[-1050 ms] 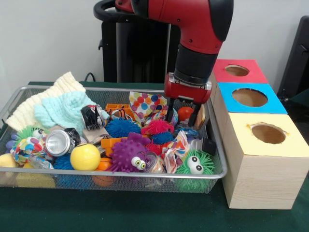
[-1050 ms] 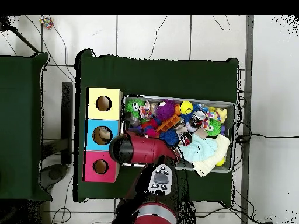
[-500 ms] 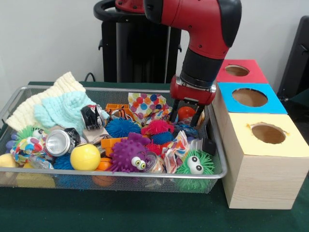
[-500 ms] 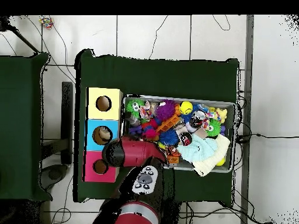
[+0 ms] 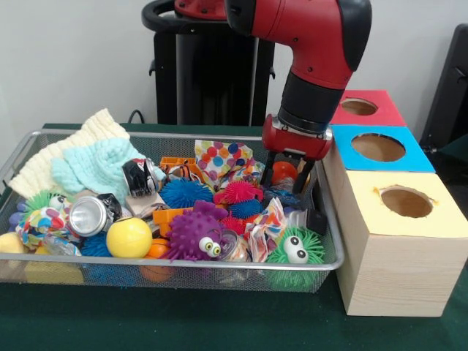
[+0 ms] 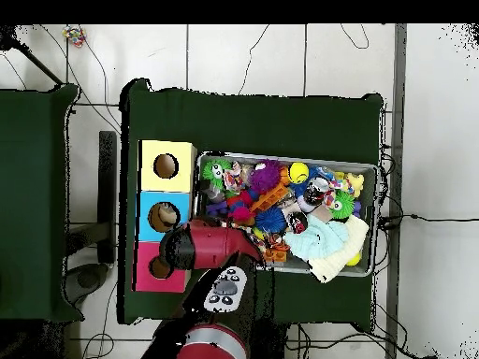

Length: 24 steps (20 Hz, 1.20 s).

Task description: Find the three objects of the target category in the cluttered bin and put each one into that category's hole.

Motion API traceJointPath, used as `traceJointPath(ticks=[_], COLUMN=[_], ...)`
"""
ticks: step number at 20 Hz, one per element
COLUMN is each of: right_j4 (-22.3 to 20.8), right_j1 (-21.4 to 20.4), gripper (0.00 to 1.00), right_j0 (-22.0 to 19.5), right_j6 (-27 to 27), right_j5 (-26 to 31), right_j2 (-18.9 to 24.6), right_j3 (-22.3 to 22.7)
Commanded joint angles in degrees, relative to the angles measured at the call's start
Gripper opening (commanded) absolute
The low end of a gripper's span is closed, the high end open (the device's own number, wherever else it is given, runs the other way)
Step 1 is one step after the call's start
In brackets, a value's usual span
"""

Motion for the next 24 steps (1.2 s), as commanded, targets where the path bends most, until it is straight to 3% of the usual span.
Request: traceJointPath(ticks=[1,16,17,24], right_j4=[-1.08,-1.05,-1.07,-0.93], right_j1=[2.14,4.01,3.98,4.42], gripper=[1.0,1.0,0.0,0.0], right_j0=[-1.96,-4.74,-4.8,-4.66], right_j6=[8.52,8.17,8.17,8.01], right_j5=[-3.34,-4.8,-4.94,-5.1], right_j2=[4.05,6.09,6.16,5.84], right_j3=[1.81,0.92,0.93,0.63])
